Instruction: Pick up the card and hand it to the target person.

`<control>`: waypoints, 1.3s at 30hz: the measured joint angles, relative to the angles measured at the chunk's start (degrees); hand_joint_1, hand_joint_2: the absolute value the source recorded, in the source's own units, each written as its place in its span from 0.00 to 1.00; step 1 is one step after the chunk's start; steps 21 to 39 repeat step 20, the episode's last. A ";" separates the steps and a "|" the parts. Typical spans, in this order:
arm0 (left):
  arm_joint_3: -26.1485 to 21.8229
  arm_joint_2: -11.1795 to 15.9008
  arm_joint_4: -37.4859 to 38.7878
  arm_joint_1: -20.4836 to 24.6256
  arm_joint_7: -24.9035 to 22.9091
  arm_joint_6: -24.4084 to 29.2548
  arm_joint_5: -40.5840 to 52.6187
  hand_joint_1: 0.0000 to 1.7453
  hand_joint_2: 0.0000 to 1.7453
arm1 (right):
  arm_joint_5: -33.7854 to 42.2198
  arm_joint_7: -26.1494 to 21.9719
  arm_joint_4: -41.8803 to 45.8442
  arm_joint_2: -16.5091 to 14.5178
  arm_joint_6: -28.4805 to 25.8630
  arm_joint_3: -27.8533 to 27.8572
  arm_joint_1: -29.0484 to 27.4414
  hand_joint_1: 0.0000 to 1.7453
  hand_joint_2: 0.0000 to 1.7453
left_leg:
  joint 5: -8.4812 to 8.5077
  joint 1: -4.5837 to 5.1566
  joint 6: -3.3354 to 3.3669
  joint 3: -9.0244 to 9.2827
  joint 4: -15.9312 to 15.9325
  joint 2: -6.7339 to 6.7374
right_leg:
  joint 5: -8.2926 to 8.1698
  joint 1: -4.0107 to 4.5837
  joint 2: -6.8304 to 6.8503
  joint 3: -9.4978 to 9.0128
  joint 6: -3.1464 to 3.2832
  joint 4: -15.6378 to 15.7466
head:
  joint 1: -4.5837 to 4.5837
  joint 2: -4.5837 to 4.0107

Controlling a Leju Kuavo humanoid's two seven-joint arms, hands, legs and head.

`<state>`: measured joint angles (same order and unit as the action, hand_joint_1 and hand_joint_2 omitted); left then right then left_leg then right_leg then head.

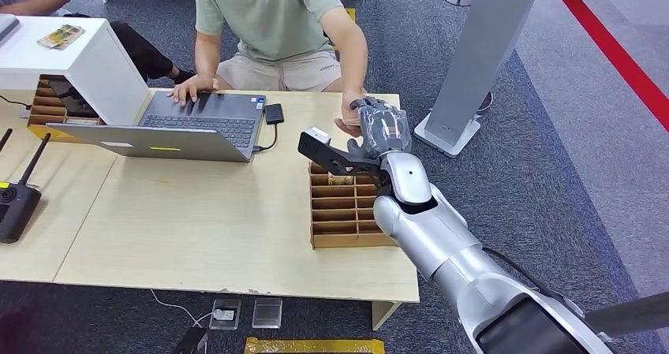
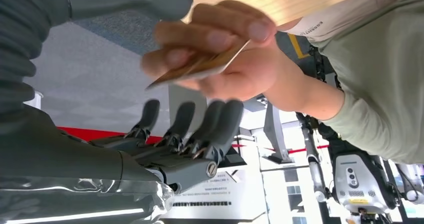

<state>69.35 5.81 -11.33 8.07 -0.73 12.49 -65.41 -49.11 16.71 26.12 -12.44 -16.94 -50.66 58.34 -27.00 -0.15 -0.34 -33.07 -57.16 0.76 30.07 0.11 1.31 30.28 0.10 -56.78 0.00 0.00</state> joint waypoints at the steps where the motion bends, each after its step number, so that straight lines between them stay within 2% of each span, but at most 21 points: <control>1: 0.29 -0.06 -0.06 0.07 0.09 0.07 0.25 0.00 1.00 | 0.50 -0.28 1.12 0.52 -0.67 0.30 -0.05 0.00 1.00 | 0.00 0.00 0.00 0.00 0.00 -0.02 | 0.00 -0.01 0.00 0.00 -0.01 0.00 | 0.00 0.00; 4: 0.22 -0.07 -0.07 -0.13 -0.04 0.38 0.09 0.00 1.00 | 2.69 -0.92 6.44 2.91 -2.87 1.78 -0.97 0.00 1.00 | 0.00 0.00 0.02 -0.02 -0.02 -0.08 | 0.02 0.00 0.07 -0.01 -0.02 0.00 | 0.00 0.00; 8: -0.25 0.04 -0.07 -1.04 -0.30 0.77 -0.58 0.00 1.00 | 5.99 -0.92 18.89 7.96 -5.14 4.12 -4.58 0.00 1.00 | 0.00 -0.02 0.03 -0.03 -0.02 -0.15 | 0.02 0.02 0.15 -0.03 -0.03 0.05 | 0.00 0.00; 14: -0.33 0.03 -0.06 -1.07 -0.51 0.82 -0.76 0.00 1.00 | 6.73 -0.63 22.15 9.05 -5.53 4.58 -5.99 0.00 1.00 | 0.00 -0.02 0.01 -0.04 -0.02 -0.09 | 0.01 0.02 0.09 0.00 -0.01 0.04 | 0.00 0.00; 16: -0.89 -0.06 -0.04 -1.11 -1.31 1.04 -1.48 0.00 1.00 | 9.80 -1.55 30.43 11.86 -7.88 6.77 -9.92 0.00 1.00 | 0.01 -0.02 0.00 -0.03 -0.01 -0.14 | 0.02 0.02 0.13 -0.01 -0.01 0.06 | 0.00 0.00; 19: -2.05 -0.16 -0.09 -1.31 -2.95 1.33 -2.82 0.00 1.00 | 19.18 -4.30 52.00 19.26 -9.44 11.97 -22.13 0.00 1.00 | 0.03 -0.07 0.02 0.04 0.06 -0.36 | 0.04 0.06 0.36 -0.16 -0.03 0.21 | 0.00 0.00; 20: -2.25 -0.17 -0.10 -1.35 -3.22 1.36 -3.04 0.00 1.00 | 21.17 -4.95 55.73 20.50 -9.36 12.93 -24.53 0.00 1.00 | 0.04 -0.09 0.03 0.06 0.08 -0.43 | 0.04 0.08 0.42 -0.21 -0.04 0.25 | 0.00 0.00; 39: -2.25 -0.17 -0.10 -1.35 -3.22 1.36 -3.04 0.00 1.00 | 21.17 -4.95 55.73 20.50 -9.36 12.93 -24.53 0.00 1.00 | 0.04 -0.09 0.03 0.06 0.08 -0.43 | 0.04 0.08 0.42 -0.21 -0.04 0.25 | 0.00 0.00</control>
